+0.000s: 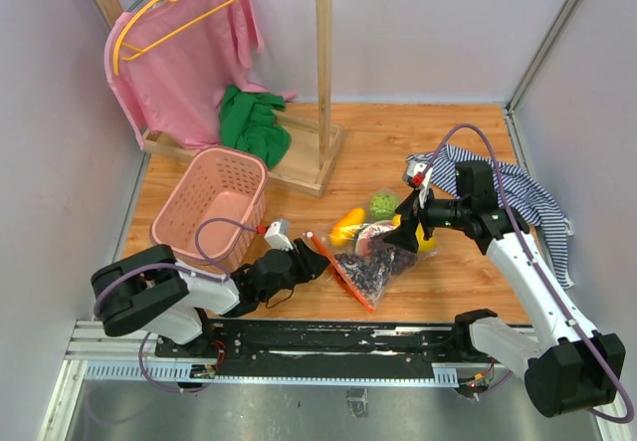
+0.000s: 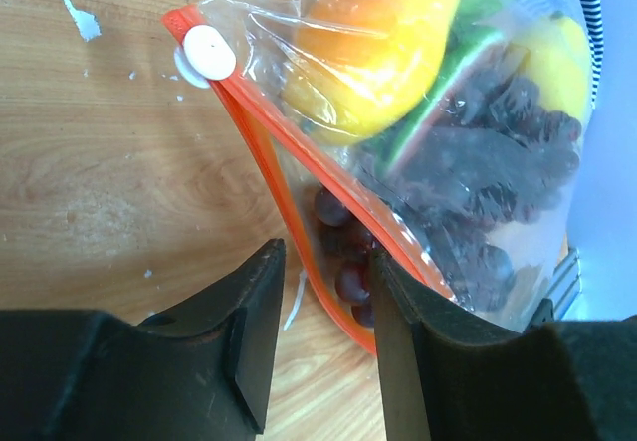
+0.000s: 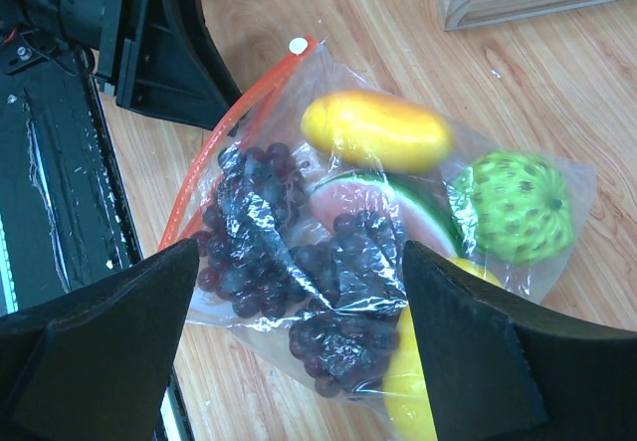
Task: Open the zip-top bag and remove the fake food
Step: Adjust the zipper food storage bag at the center of the board.
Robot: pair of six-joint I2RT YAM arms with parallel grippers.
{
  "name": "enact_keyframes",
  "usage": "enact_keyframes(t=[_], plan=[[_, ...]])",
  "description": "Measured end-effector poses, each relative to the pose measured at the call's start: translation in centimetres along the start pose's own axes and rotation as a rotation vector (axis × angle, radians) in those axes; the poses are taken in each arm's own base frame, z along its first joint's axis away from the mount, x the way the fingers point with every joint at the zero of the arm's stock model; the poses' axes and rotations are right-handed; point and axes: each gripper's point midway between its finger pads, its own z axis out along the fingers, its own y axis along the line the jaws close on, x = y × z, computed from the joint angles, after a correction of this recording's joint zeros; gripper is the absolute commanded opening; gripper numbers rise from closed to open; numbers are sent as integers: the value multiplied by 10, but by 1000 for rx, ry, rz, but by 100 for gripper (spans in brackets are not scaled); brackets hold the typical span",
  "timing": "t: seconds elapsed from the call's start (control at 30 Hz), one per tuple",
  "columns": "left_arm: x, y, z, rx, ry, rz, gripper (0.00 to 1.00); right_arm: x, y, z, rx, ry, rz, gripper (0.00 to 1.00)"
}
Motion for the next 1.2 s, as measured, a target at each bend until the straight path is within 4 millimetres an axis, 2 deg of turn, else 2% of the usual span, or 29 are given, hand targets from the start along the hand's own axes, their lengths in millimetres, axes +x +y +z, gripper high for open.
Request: enact_keyframes(t=[0.33, 0.5, 0.53, 0.57, 0.6, 0.67, 0.77, 0.9, 1.03, 1.2], plan=[[10, 16, 16, -43, -8, -32, 43, 1, 1, 0, -3, 4, 4, 84], [10, 11, 24, -18, -27, -56, 39, 1, 1, 0, -4, 4, 4, 84], [10, 10, 26, -12, -30, -61, 34, 1, 1, 0, -3, 4, 3, 84], [10, 9, 28, -8, -33, -64, 25, 1, 1, 0, -3, 4, 3, 84], [11, 8, 30, -4, -33, -66, 9, 1, 1, 0, -3, 4, 3, 84], [12, 7, 33, 5, -33, -69, 0, 1, 1, 0, -3, 3, 1, 85], [11, 0, 31, 36, -34, -58, 0, 0, 2, -1, -1, 0, -3, 85], [-7, -27, 19, 98, -57, -24, 0, -1, 4, -3, 1, -3, -8, 85], [-46, -80, -2, 177, -117, 52, 0, -1, 3, -6, 20, -1, -10, 87], [-94, -132, -23, 169, -158, 238, 0, 0, -33, -25, 241, 11, 49, 87]])
